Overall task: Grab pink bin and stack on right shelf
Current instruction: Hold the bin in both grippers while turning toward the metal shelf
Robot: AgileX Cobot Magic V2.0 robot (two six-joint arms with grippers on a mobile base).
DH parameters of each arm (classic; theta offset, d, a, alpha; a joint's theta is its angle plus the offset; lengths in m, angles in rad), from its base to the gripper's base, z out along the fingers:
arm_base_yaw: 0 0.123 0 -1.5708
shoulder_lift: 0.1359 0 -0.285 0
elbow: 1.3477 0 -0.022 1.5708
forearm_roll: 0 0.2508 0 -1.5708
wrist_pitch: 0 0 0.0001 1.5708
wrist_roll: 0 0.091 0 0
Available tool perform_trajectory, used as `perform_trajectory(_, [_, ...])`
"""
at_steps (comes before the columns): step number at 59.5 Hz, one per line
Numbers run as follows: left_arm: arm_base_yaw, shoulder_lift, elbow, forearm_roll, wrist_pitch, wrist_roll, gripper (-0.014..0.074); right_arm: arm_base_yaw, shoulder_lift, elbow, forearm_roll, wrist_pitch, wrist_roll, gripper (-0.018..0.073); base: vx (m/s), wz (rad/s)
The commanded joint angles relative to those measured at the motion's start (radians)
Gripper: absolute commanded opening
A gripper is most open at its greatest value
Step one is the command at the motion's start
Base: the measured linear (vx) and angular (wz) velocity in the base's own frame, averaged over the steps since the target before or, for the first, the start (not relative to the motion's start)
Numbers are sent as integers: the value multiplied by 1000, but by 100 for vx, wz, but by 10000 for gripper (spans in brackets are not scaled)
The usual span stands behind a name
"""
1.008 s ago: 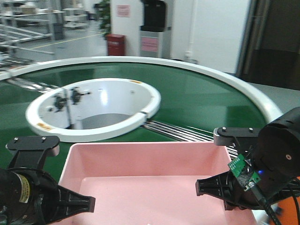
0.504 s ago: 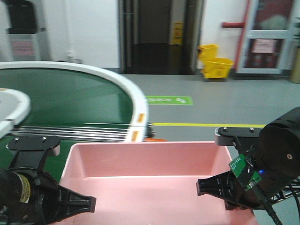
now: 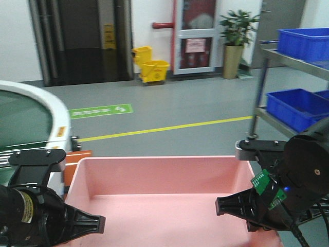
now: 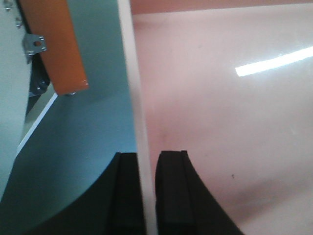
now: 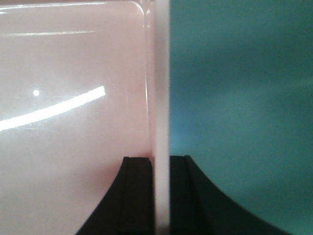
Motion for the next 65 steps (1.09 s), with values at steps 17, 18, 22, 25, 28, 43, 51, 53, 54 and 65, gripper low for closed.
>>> perform_trajectory(17, [-11,-41,-34,-7,-90,4,73,-1,-36,-27,-35,-44,-3,1,0,-51])
perform_trajectory(18, [-11,-41,-34,-7,-89,4,73,-1,-36,-27,-35,-44,-3,1,6,-44])
perform_trajectory(22, [-11,-41,-34,-7,-88,4,73,-1,-36,-27,-35,-44,-3,1,8,-44])
perform_trajectory(25, [-11,-41,-34,-7,-88,4,73,-1,-36,-27,-35,-44,-3,1,11,-43])
perform_trajectory(28, [-11,-41,-34,-7,-88,4,73,-1,-36,-27,-35,-44,-3,1,12,-45])
perform_trajectory(43, [-11,-41,-34,-7,-76,4,73,-1,-36,-27,-36,-44,-3,1,17,-48])
perform_trajectory(51, [-11,-41,-34,-7,-76,4,73,-1,-36,-27,-36,-47,-3,1,22,-48])
perform_trajectory(53, [-11,-41,-34,-7,-76,4,73,-1,-36,-27,-36,-46,-3,1,23,-44])
perform_trajectory(54, [-11,-41,-34,-7,-76,4,73,-1,-36,-27,-36,-46,-3,1,24,-42])
perform_trajectory(65, [-11,-41,-34,-7,-76,4,73,-1,-36,-27,-36,-46,-3,1,25,-37])
